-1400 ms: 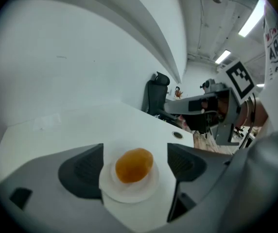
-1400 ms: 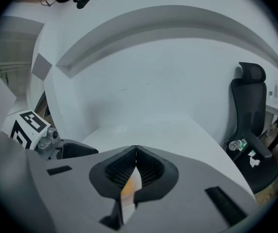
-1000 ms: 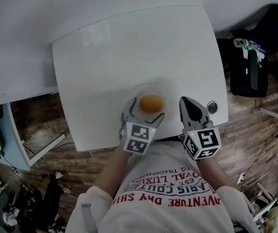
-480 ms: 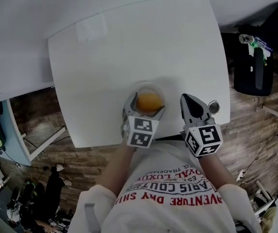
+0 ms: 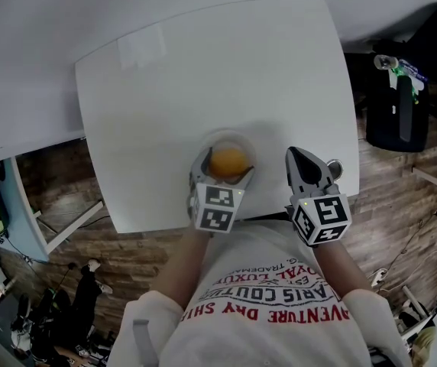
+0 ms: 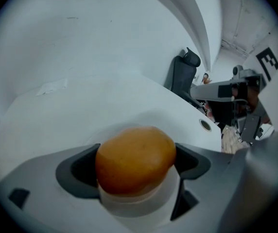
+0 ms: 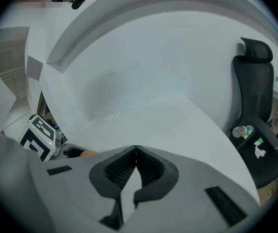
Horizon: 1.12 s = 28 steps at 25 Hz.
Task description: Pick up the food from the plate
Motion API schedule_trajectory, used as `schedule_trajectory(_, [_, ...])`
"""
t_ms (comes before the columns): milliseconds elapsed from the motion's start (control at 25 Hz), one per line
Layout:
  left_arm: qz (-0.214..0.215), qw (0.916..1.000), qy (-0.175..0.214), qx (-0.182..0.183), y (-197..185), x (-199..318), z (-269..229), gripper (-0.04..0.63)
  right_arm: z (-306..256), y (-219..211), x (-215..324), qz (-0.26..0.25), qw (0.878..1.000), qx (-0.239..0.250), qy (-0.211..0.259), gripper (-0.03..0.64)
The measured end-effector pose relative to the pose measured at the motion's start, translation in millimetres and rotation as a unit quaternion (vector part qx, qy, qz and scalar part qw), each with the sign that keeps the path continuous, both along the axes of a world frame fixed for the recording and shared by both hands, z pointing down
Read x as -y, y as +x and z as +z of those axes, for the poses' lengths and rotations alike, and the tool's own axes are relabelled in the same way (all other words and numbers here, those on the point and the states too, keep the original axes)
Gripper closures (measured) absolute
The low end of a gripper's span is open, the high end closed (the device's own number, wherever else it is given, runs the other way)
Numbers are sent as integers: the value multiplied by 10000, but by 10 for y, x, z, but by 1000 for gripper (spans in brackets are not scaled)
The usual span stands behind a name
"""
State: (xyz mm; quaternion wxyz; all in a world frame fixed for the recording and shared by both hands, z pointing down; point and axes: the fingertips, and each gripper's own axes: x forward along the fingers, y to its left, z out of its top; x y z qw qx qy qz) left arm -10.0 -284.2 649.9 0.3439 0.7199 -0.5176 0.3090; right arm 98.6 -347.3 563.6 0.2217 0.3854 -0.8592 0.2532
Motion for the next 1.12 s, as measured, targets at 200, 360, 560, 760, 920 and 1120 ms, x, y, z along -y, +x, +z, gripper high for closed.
schedule_trajectory(200, [89, 9997, 219, -41, 23, 44, -205, 124, -71, -35, -17, -27, 10000, 24, 69, 606])
schedule_trajectory(360, [112, 9964, 821, -179, 12, 156, -583, 124, -221, -88, -21, -47, 9997, 85, 242, 606])
schedule_trajectory(560, [38, 9871, 1595, -164, -101, 242, -1086, 124, -527, -211, -38, -88, 9979, 237, 598, 606])
schedule_trajectory(760, [-69, 9761, 2170, -66, -250, 262, -1577, 124, -880, -318, -8, 21, 9946, 422, 944, 606])
schedule_trajectory(920, [-189, 9631, 2686, 25, -377, 303, -1970, 124, -1164, -417, 38, -37, 9902, 522, 1292, 606])
schedule_trajectory(1120, [-551, 9373, 3437, 180, -635, 306, -2503, 124, -1519, -548, 12, -192, 9824, 710, 1717, 606])
